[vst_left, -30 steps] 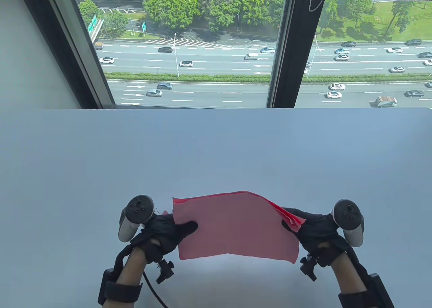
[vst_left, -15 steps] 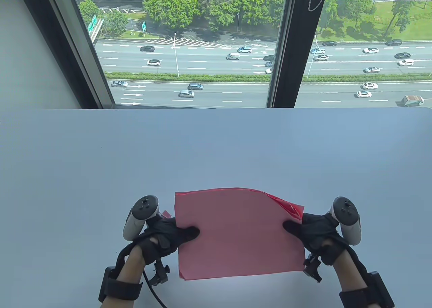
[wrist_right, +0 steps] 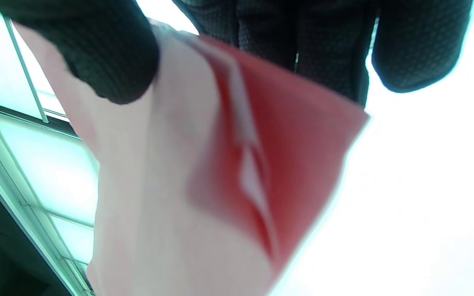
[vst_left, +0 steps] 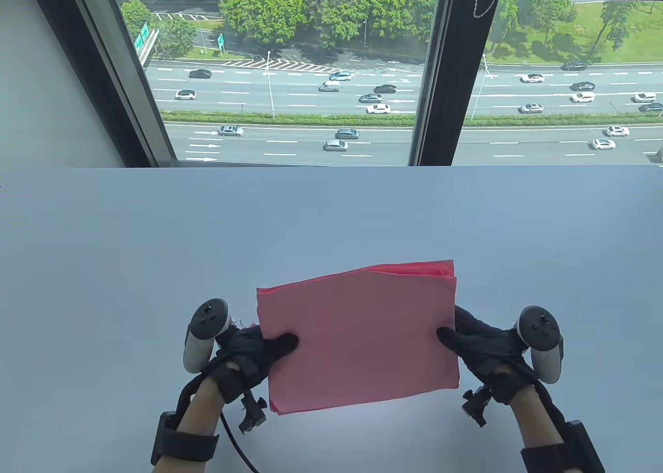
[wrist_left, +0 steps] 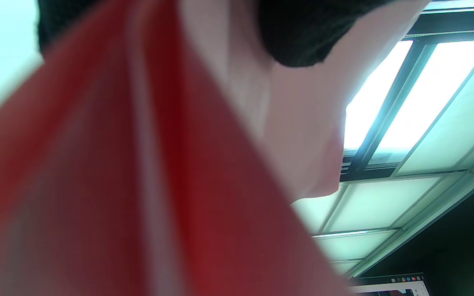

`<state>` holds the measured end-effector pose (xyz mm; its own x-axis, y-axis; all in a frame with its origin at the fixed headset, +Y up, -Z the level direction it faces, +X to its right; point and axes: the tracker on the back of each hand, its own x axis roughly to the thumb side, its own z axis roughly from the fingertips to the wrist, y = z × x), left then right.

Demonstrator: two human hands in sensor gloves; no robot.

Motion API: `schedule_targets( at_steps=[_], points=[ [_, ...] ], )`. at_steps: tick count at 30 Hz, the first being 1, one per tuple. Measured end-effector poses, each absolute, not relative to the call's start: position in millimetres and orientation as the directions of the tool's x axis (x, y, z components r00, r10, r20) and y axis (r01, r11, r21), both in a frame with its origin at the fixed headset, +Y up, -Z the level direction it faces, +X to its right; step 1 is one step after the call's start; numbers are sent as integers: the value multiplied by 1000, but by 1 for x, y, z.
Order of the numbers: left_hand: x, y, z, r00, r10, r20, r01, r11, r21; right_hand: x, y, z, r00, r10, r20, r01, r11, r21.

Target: Clip paper with binder clip (Left hand to clip)

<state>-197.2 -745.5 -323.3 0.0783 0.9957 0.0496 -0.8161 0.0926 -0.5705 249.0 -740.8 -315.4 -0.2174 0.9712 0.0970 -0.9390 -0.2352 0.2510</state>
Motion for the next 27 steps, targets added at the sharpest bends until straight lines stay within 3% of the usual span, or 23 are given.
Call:
schedule_targets(
  at_steps=[6, 27],
  points=[
    [-201, -744, -323, 26, 998, 57, -860, 52, -508, 250, -746, -315, -227, 973, 45, -952, -232, 201],
    [-175, -742, -311, -54, 994, 94, -882, -3, -471, 199, -760, -301, -193, 981, 10, -904, -181, 388]
  ],
)
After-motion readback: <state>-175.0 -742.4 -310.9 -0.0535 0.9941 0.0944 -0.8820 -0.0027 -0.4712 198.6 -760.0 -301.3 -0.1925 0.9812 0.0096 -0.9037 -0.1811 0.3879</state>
